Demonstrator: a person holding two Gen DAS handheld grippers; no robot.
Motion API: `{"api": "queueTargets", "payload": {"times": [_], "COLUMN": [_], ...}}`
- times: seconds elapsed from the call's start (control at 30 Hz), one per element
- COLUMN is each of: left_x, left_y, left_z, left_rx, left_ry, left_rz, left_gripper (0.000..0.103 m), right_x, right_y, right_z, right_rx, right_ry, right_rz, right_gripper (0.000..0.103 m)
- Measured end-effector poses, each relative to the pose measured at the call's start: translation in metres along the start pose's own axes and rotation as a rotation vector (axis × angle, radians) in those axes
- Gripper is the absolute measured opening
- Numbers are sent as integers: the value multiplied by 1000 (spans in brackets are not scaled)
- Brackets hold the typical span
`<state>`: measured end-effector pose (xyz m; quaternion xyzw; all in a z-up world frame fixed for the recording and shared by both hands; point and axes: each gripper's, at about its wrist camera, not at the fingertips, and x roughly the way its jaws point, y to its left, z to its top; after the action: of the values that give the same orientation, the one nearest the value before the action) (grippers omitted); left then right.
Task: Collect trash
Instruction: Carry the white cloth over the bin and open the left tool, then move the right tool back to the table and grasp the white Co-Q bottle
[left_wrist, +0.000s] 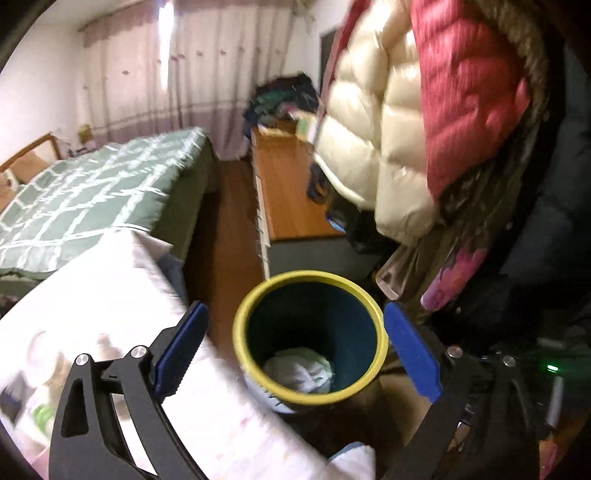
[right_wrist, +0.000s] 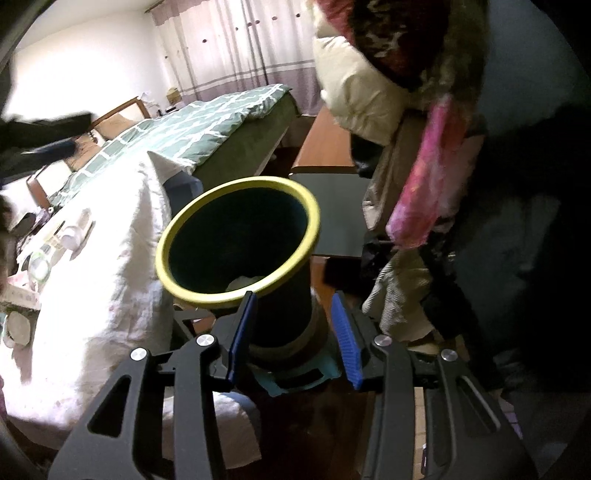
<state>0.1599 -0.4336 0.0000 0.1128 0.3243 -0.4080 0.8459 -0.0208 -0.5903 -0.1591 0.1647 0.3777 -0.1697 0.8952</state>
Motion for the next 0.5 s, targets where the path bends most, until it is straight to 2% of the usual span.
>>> {"api": "queueTargets", "payload": {"times": [0.17, 0.37, 0.5], "left_x": [-86, -195, -242], "left_y": [52, 127, 162], "left_z": [-26, -83, -124], "left_rx": [-99, -245, -323], "left_ry": [-85, -181, -207], "left_rz": [106, 347, 469], "left_gripper": [98, 98, 98], "right_x": [8, 11, 13], "right_y": [43, 117, 170], "right_z": [0, 1, 8], "right_rx": [-75, -200, -272], "right_ry": [14, 18, 14], "right_rz": [77, 184, 247], "right_gripper": [42, 45, 45]}}
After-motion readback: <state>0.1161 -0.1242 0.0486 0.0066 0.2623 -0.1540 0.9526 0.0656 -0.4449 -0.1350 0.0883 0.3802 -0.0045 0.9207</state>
